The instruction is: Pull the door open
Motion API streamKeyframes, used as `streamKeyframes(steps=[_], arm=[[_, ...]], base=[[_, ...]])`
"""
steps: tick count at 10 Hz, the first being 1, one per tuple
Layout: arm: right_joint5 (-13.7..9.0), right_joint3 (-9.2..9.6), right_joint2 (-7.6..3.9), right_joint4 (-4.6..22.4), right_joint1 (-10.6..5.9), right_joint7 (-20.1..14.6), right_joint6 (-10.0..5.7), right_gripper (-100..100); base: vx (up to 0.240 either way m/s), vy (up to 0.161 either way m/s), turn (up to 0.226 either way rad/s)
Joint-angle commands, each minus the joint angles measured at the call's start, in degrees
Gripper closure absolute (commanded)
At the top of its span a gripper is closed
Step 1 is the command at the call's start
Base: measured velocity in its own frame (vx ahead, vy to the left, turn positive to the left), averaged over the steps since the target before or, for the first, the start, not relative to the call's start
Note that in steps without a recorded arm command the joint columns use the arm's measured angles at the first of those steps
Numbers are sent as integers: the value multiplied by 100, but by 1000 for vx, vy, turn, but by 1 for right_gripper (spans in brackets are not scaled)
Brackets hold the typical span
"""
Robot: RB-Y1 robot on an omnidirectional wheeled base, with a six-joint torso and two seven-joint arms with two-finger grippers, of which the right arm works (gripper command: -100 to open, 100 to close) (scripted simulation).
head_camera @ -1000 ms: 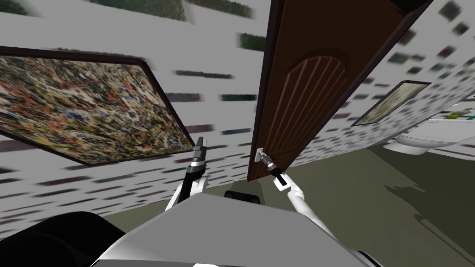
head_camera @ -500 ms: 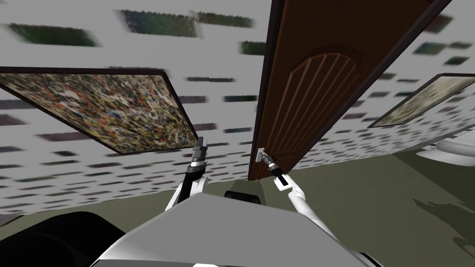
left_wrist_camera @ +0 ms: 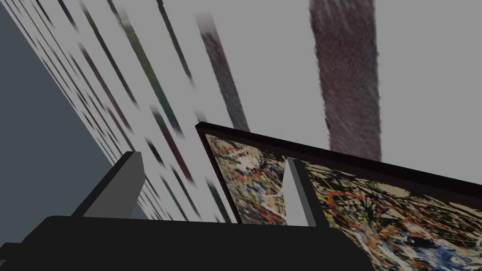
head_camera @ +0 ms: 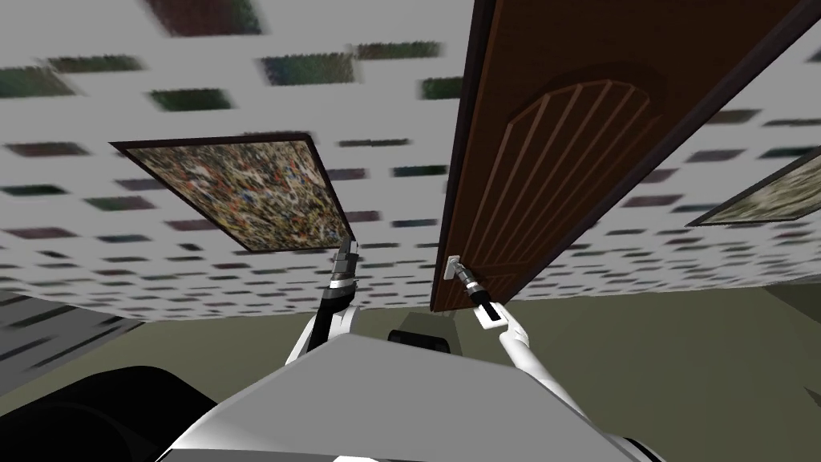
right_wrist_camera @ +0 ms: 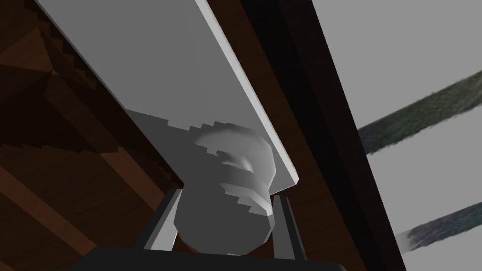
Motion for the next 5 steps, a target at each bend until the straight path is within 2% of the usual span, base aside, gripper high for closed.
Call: streamKeyframes(steps=[1,5], arm=[[-251,65,33,-36,0,-286,-12,100],[-926,68,7,-34,5,-932,12,100]], base=[[-70,-57,159],[-73,-63,192]])
